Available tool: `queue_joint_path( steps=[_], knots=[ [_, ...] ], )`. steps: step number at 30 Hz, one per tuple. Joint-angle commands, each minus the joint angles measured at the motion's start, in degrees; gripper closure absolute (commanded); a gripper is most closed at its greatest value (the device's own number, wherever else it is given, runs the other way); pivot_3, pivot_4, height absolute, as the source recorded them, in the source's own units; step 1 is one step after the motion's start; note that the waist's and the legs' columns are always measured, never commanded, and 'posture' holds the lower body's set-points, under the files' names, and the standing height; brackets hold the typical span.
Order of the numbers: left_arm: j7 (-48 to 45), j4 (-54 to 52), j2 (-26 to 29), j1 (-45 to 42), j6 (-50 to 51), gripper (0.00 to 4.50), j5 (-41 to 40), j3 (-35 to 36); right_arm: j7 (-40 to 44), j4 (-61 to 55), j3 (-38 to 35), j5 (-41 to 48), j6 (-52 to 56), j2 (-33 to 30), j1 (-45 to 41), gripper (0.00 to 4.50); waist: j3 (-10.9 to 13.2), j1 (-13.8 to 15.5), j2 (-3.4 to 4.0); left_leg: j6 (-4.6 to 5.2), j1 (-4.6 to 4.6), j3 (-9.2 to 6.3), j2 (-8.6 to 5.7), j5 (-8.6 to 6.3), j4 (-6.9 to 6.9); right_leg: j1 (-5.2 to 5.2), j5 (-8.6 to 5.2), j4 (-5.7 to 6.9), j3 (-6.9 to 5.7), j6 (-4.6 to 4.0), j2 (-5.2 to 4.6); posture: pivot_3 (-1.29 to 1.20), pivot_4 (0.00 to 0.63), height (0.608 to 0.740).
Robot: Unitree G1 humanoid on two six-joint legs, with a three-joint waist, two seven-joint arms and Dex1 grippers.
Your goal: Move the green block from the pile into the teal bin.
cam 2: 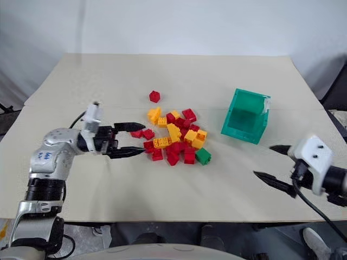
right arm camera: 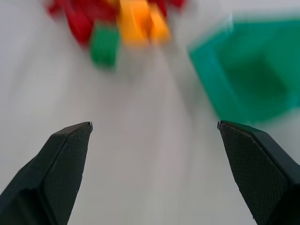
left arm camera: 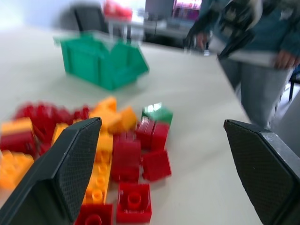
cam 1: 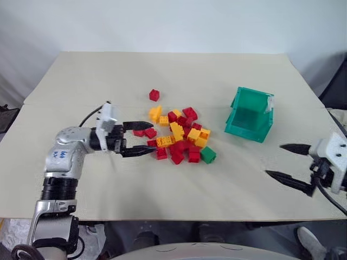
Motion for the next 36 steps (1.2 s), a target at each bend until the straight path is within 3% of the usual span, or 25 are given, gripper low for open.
queue_joint_path(
  steps=[1, 4, 9, 17, 18, 21, 27, 33, 36],
  knots=[
    [-3.36, 0.34, 2.11, 1.94, -4.45, 0.05, -1.53, 2.19, -4.32, -1.76, 11.43, 0.14, 4.16, 2.12, -7.93, 0.00, 0.01, -0.22, 0.00, -0.03, 0.01, -0.02, 0.01, 0.00, -0.01, 0.00, -0.04, 0.03, -0.02, -0.06, -0.01, 0.00, 0.150, 0.740],
    [-4.29, -0.12, 3.63, 4.43, -6.38, 0.05, -1.52, 2.90, -7.43, 1.95, 20.42, 2.33, 13.43, 6.22, -18.28, 0.00, 0.03, -0.36, 0.04, -0.05, 0.05, -0.05, 0.00, 0.00, -0.01, 0.00, -0.06, 0.08, -0.03, -0.11, -0.03, 0.00, 0.150, 0.740],
    [-1.46, -3.72, 4.79, 9.18, -6.97, 0.05, -1.96, 4.23, -9.65, 9.14, 33.60, -6.90, 12.02, 10.13, -27.45, 0.00, 0.03, -0.12, 0.04, -0.04, -0.35, -0.10, -0.06, 0.00, -0.01, -0.34, -0.04, 0.31, -0.06, -0.09, -0.10, 0.00, 0.150, 0.740],
    [2.89, -9.85, 4.41, 13.83, -5.43, 0.05, -3.98, 5.31, -8.84, 17.96, 42.38, -14.85, 9.58, 13.93, -33.98, 0.00, 0.03, -0.25, 0.05, -0.17, -0.61, 0.26, -0.10, 0.01, -0.02, -0.54, -0.03, 0.12, -0.05, -0.06, -0.10, 0.00, 0.150, 0.740],
    [3.14, -10.16, 4.40, 14.08, -5.40, 0.02, -4.09, 5.27, -9.03, 18.55, 42.77, -15.48, 9.42, 14.58, -34.41, 0.19, 0.03, -0.31, 0.05, -0.17, -0.61, 0.32, -0.09, 0.01, -0.03, -0.54, -0.03, 0.13, -0.05, -0.06, -0.10, 0.00, 0.150, 0.740],
    [3.79, -10.48, 4.50, 14.33, -5.39, 0.00, -4.44, 5.08, -9.01, 17.78, 41.73, -15.80, 8.51, 15.62, -34.32, 0.87, 0.03, -0.34, 0.05, -0.17, -0.60, 0.50, -0.05, 0.01, -0.04, -0.54, -0.03, 0.13, -0.07, -0.06, -0.06, 0.00, 0.150, 0.740],
    [5.45, -8.80, 4.32, 12.73, -5.82, 0.00, -3.64, 4.56, -8.44, 13.40, 36.68, -13.90, 10.62, 13.28, -33.08, 2.90, 0.03, -0.30, 0.05, -0.10, -0.59, 0.54, -0.05, -0.04, -0.03, -0.54, -0.03, 0.14, -0.08, -0.06, -0.07, 0.00, 0.150, 0.740],
    [7.40, -7.01, 3.39, 9.44, -6.56, 0.00, -3.42, 3.70, -11.24, 9.43, 26.33, -11.25, 15.22, 11.67, -34.23, 3.02, 0.03, -0.29, 0.05, -0.10, -0.58, 0.54, -0.05, -0.04, -0.04, -0.54, -0.03, 0.14, -0.08, -0.05, -0.07, 0.00, 0.150, 0.740],
    [8.32, -6.16, 2.63, 7.51, -6.62, 0.00, -2.54, 2.36, -14.05, 13.22, 22.77, -14.06, 13.07, 10.26, -36.85, 3.02, 0.03, -0.34, 0.05, -0.11, -0.58, 0.59, -0.06, -0.05, -0.04, -0.54, -0.02, 0.13, -0.07, -0.03, -0.08, 0.00, 0.150, 0.740]
  ],
)
